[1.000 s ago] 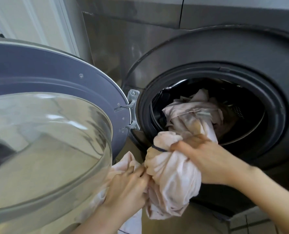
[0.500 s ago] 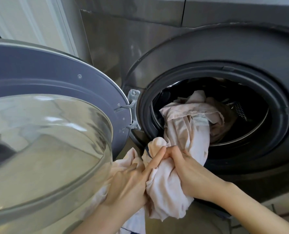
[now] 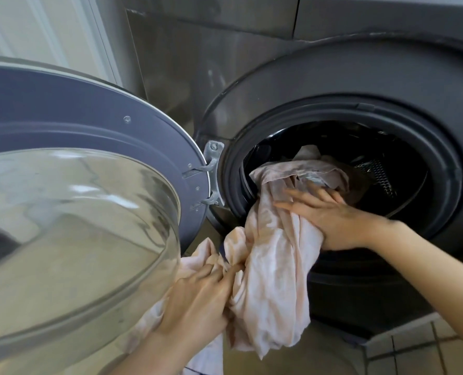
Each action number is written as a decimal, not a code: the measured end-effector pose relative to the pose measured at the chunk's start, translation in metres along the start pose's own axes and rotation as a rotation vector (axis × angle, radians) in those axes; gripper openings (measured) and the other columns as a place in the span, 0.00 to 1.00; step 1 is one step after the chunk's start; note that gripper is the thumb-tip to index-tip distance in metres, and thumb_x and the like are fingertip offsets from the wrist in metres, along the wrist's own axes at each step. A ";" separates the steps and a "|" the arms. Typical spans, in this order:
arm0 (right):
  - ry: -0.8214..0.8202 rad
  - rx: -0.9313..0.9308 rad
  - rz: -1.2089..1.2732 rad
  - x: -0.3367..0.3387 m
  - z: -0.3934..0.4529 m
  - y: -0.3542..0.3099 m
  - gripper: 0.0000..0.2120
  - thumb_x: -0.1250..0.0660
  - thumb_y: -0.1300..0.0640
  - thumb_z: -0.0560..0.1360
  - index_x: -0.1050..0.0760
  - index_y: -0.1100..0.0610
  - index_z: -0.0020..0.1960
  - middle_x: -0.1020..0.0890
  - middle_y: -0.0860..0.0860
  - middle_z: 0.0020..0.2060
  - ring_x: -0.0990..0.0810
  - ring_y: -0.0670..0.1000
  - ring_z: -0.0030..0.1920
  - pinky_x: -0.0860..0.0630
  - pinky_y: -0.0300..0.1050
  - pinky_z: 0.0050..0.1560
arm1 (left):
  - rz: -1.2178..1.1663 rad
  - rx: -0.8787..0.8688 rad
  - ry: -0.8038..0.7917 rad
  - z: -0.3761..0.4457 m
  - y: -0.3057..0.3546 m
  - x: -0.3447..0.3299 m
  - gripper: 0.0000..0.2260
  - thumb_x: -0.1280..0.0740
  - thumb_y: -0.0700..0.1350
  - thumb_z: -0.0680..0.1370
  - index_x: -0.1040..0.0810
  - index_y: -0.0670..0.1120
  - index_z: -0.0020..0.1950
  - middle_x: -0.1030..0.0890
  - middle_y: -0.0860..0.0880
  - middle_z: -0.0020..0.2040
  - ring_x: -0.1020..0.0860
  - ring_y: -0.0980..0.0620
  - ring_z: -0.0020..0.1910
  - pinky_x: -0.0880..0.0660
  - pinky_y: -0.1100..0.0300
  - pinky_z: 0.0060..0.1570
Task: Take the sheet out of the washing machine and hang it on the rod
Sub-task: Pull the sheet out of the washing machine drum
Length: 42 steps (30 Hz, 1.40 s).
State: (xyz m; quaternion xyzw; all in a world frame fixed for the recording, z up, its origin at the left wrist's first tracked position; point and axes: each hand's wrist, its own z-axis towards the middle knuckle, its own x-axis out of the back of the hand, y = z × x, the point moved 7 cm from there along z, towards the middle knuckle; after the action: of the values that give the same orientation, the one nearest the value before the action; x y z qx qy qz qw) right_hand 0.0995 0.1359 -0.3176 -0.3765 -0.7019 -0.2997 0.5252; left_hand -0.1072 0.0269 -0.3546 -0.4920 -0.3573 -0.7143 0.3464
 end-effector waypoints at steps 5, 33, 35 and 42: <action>0.005 -0.048 -0.141 -0.001 0.036 0.031 0.46 0.35 0.47 0.75 0.71 0.31 0.69 0.70 0.38 0.72 0.71 0.53 0.73 0.61 0.61 0.71 | -0.022 -0.006 -0.033 -0.003 -0.001 -0.002 0.32 0.27 0.44 0.48 0.34 0.52 0.49 0.22 0.53 0.35 0.21 0.54 0.36 0.29 0.62 0.21; 0.151 0.175 -0.204 0.020 0.016 -0.009 0.19 0.49 0.49 0.75 0.38 0.48 0.65 0.19 0.55 0.55 0.22 0.56 0.58 0.29 0.61 0.62 | -0.138 0.171 -0.162 -0.013 0.005 0.038 0.29 0.33 0.51 0.60 0.26 0.54 0.62 0.17 0.55 0.43 0.18 0.52 0.44 0.32 0.64 0.24; 0.235 0.179 -0.177 0.048 -0.003 -0.022 0.17 0.48 0.51 0.73 0.37 0.52 0.61 0.18 0.56 0.47 0.18 0.57 0.50 0.26 0.65 0.56 | -0.138 0.188 -0.197 -0.017 0.011 0.058 0.25 0.39 0.55 0.65 0.25 0.54 0.62 0.17 0.56 0.47 0.18 0.51 0.47 0.33 0.64 0.21; 0.116 0.148 -0.131 0.084 -0.048 -0.044 0.21 0.40 0.47 0.77 0.29 0.53 0.67 0.25 0.54 0.65 0.33 0.56 0.69 0.46 0.58 0.74 | -0.151 0.143 -0.358 -0.027 0.038 0.129 0.29 0.26 0.60 0.61 0.28 0.56 0.59 0.17 0.54 0.47 0.19 0.54 0.39 0.37 0.67 0.21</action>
State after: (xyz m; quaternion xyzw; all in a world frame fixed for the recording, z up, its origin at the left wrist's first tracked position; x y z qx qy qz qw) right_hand 0.0734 0.0910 -0.2249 -0.2719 -0.7135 -0.3021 0.5707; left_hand -0.1227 -0.0336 -0.2321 -0.5570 -0.4987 -0.6123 0.2570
